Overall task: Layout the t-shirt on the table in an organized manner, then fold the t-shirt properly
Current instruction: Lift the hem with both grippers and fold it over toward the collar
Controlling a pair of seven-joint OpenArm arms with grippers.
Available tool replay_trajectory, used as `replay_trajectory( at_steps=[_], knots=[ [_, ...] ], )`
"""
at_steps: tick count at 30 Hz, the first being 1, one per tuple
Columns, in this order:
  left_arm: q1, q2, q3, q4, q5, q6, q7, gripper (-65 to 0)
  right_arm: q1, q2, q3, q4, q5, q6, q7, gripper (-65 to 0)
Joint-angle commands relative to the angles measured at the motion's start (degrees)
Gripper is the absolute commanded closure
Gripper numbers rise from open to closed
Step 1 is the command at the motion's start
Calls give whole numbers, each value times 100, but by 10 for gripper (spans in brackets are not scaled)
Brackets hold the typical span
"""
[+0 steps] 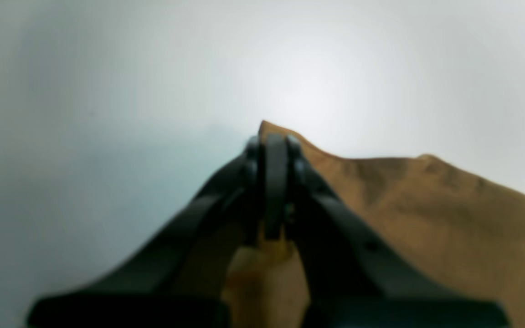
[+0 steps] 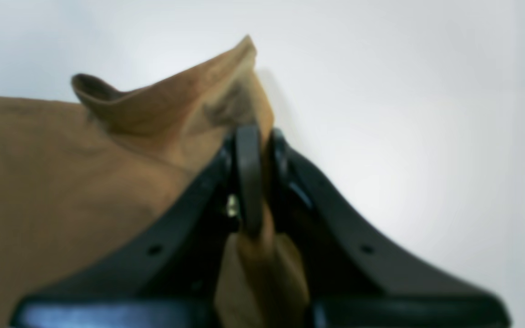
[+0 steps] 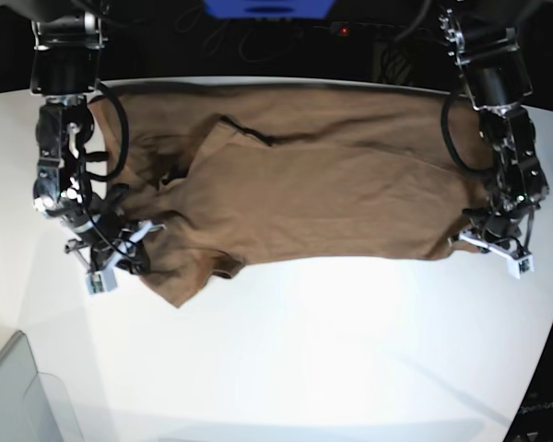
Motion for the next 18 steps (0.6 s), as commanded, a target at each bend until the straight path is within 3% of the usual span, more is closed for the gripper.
replay_trajectory(
  at_steps=[1,5,11,18],
  knots=[
    [20,-101,-17,215,-176,-14,-74,0,12,53,197,203,10,9,113,0],
    [398,-215,-17,689,-747,-14,-74,0,-393,-62,690,704,10,17,113,0],
    [847,-339,-17,1182,-1415,-5,-74,0,-1184,-62,786,1565,10,17,113,0],
    [1277,-400,-26,1850,-1530,4,-74,0,-1896,-62,786,2295,19,17,121,0]
  ],
)
